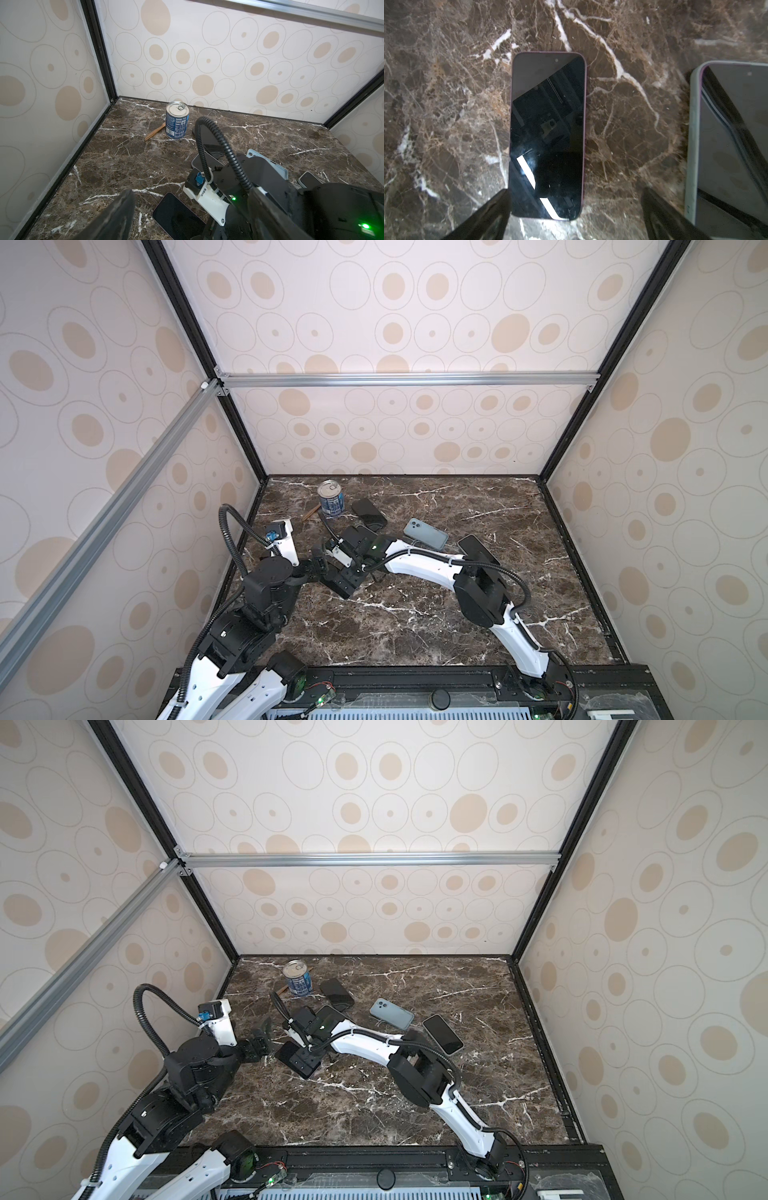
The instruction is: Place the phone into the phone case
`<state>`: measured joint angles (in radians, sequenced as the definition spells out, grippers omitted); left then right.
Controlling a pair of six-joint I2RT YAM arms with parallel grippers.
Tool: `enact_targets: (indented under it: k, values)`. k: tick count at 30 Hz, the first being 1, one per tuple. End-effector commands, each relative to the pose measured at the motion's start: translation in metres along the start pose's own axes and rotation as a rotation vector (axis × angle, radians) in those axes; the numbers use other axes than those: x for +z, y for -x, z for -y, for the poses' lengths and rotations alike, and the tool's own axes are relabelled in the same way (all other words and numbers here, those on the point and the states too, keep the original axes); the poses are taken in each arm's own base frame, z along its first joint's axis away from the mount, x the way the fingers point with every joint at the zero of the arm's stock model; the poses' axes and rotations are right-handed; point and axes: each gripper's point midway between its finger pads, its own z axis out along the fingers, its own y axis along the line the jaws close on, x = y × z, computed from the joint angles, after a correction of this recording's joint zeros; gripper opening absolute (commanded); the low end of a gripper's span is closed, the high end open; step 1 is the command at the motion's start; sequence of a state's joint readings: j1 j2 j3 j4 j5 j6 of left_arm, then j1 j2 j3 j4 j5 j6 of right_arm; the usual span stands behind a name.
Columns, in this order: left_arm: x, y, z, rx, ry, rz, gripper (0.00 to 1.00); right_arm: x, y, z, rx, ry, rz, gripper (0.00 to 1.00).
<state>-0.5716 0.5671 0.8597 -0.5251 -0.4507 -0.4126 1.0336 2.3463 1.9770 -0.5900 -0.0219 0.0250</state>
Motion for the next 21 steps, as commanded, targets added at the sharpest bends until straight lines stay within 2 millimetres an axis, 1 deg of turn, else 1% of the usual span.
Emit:
enact_targets:
  k: [1,5,7,13,16,17,18,21]
  values:
    - [-0.002,0.003,-0.006,-0.007,0.031,0.001,0.85,0.011,0.004,-0.016,-0.021,0.003,-0.005,1.00]
    - [-0.001,0.005,-0.003,-0.002,0.015,0.010,0.85,0.027,0.000,-0.015,-0.026,-0.026,-0.037,1.00]
    - [-0.001,0.005,-0.001,0.003,0.008,0.010,0.85,0.032,0.000,-0.015,-0.025,-0.028,-0.049,1.00]
    - [-0.001,0.004,-0.004,0.019,0.021,0.010,0.86,0.052,-0.013,-0.027,-0.059,-0.015,-0.108,0.99]
    - [-0.001,0.004,-0.007,0.025,0.035,0.016,0.86,0.060,-0.025,-0.026,-0.082,-0.044,-0.159,0.93]
    - [-0.002,0.004,-0.008,0.027,0.038,0.017,0.86,0.064,-0.035,-0.023,-0.082,-0.059,-0.194,0.89]
    - [-0.002,0.004,-0.009,0.029,0.044,0.018,0.86,0.061,-0.029,-0.022,-0.079,-0.068,-0.186,0.85]
    - [-0.003,0.005,-0.011,0.028,0.053,0.022,0.86,0.059,-0.037,-0.023,-0.076,-0.053,-0.219,0.77]
